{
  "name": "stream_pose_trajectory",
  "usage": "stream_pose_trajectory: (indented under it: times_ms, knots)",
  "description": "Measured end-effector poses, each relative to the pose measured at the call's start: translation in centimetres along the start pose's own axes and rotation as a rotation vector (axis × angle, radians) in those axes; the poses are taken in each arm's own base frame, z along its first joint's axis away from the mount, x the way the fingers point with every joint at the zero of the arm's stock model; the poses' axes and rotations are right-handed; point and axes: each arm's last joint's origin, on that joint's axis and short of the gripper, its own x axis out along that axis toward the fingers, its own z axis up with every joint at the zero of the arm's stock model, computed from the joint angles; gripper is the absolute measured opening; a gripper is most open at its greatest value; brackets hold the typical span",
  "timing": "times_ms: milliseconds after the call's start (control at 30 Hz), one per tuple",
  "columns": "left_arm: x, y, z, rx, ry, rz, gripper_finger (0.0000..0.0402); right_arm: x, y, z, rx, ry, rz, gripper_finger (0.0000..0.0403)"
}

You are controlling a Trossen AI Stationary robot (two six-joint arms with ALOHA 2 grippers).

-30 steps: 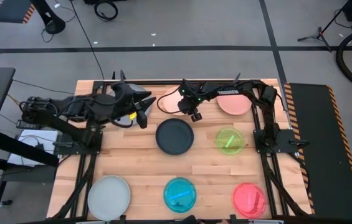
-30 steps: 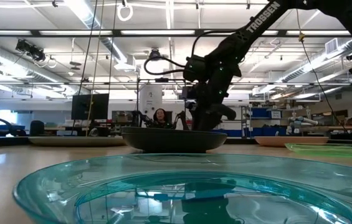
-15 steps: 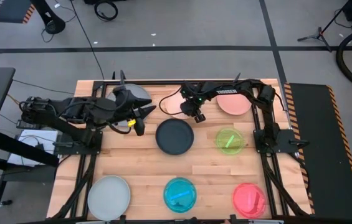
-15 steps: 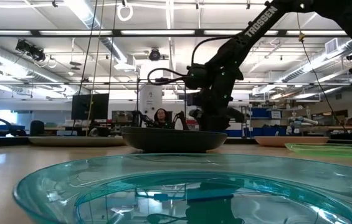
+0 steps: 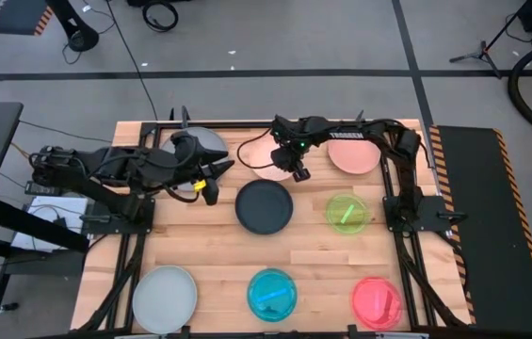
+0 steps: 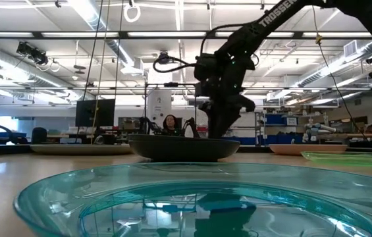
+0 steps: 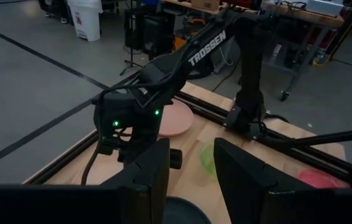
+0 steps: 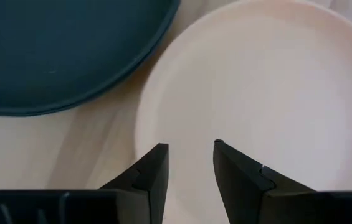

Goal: Stack plastic plates
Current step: Stack the orange plate on the black plate

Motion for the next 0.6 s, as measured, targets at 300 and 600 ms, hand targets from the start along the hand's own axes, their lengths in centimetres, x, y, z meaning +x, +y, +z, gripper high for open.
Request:
stream_pose_trajectory:
  times_ms: [300, 600]
  knots:
    - [-0.6, -0.8, -0.3, -0.005, 0.008, -0.043, 0.0133, 3.0, 2.4, -0.8, -0.072, 0.078, -0.009, 0.0134]
    - [-1.3, -1.5, -1.1, 0.007, 0.053, -0.073, 0.0133, 3.8, 2.5, -0.9, -0.098, 0.085, -0.101, 0.0116]
